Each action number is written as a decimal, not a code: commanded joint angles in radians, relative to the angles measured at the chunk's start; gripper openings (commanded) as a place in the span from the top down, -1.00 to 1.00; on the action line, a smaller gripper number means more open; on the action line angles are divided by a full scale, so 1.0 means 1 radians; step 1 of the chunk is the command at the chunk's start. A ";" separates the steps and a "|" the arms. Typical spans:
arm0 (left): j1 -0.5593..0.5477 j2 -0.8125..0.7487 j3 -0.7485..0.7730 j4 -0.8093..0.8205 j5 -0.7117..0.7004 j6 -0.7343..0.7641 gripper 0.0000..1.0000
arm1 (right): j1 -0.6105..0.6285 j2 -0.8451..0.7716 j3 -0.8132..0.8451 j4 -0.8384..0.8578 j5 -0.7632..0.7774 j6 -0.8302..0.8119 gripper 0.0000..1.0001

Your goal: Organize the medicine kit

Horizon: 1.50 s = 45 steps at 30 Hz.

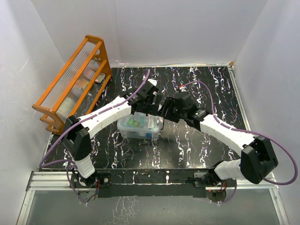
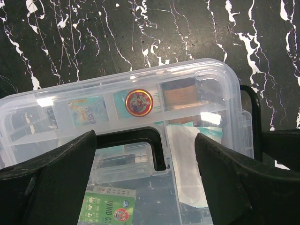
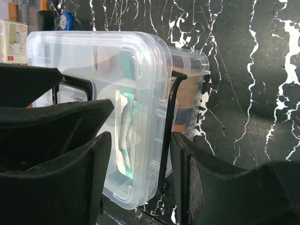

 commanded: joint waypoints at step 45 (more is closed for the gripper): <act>0.088 -0.174 0.034 -0.119 0.057 0.008 -0.85 | 0.095 -0.117 0.166 -0.204 0.314 -0.088 -0.11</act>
